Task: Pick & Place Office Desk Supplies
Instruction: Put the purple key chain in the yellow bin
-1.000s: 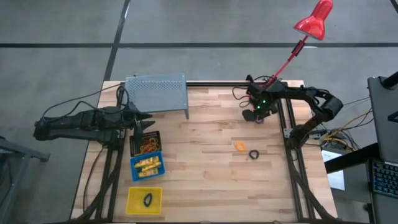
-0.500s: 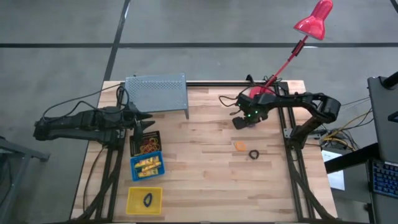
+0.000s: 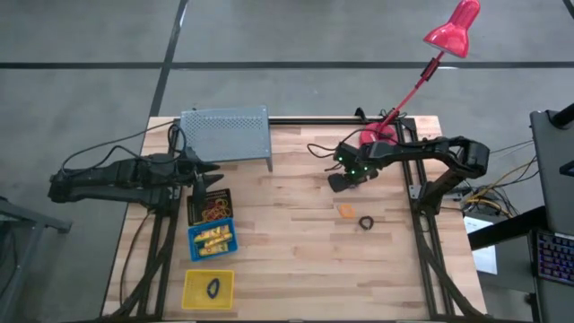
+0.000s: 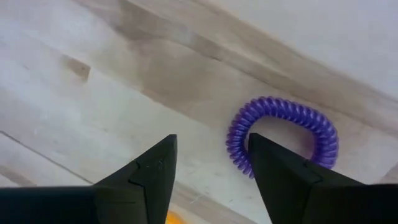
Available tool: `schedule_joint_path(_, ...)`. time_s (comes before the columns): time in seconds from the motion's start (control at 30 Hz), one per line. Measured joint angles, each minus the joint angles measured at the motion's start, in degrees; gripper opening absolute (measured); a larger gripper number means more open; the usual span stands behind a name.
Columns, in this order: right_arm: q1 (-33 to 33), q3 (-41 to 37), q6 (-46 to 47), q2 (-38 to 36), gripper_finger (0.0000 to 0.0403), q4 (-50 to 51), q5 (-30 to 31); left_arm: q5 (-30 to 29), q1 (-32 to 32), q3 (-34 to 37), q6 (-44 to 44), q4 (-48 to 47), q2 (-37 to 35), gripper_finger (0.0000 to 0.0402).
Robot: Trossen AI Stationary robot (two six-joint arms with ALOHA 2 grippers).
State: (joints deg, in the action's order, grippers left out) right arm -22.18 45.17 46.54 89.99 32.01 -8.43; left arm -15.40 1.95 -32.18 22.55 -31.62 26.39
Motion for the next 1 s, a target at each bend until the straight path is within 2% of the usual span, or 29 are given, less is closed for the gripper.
schedule_joint_path(0.13, 0.96, 0.04, 0.04, 0.95, 0.0167, -0.01, 2.43, 0.0, -0.01, 0.0, 0.0, 0.0, 0.0, 0.0184)
schedule_joint_path(0.47, 1.34, 0.02, 0.37, 1.76, 0.012, 0.38, 4.07, 0.0, 0.0, 0.0, 0.0, 0.0, -0.04, 0.0184)
schedule_joint_path(0.83, 1.34, -0.13, 1.53, 1.84, 0.004, 0.96, 6.97, -0.02, 0.0, 0.0, 0.02, 0.0, 0.0, 0.0184)
schedule_joint_path(1.0, 1.34, -0.13, 1.53, 1.83, 0.0031, 0.83, 7.14, -0.02, 0.01, 0.0, 0.0, 0.0, 0.0, 0.0184)
